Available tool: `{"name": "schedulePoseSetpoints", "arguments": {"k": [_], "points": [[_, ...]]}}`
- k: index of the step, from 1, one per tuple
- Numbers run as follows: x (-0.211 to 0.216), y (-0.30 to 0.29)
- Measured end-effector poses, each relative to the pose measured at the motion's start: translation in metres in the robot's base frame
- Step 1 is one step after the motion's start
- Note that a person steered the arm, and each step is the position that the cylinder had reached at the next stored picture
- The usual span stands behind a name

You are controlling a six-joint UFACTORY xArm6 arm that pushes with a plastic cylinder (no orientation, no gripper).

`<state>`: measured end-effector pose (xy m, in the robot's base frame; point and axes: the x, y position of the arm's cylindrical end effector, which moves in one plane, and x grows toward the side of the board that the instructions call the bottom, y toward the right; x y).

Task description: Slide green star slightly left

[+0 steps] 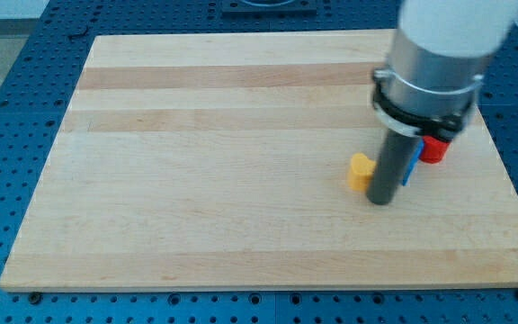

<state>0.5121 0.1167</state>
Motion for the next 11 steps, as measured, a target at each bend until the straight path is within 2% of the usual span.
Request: {"name": "schedulePoseSetpoints", "arguments": {"k": [2,3,7,8,9,10,11], "points": [[-0.055,-0.057],[-0.051,-0.049],[0.031,0.099],[0.014,0.134],[-0.028,0.148],[-0.066,0.148],[-0.082,0.145]]}}
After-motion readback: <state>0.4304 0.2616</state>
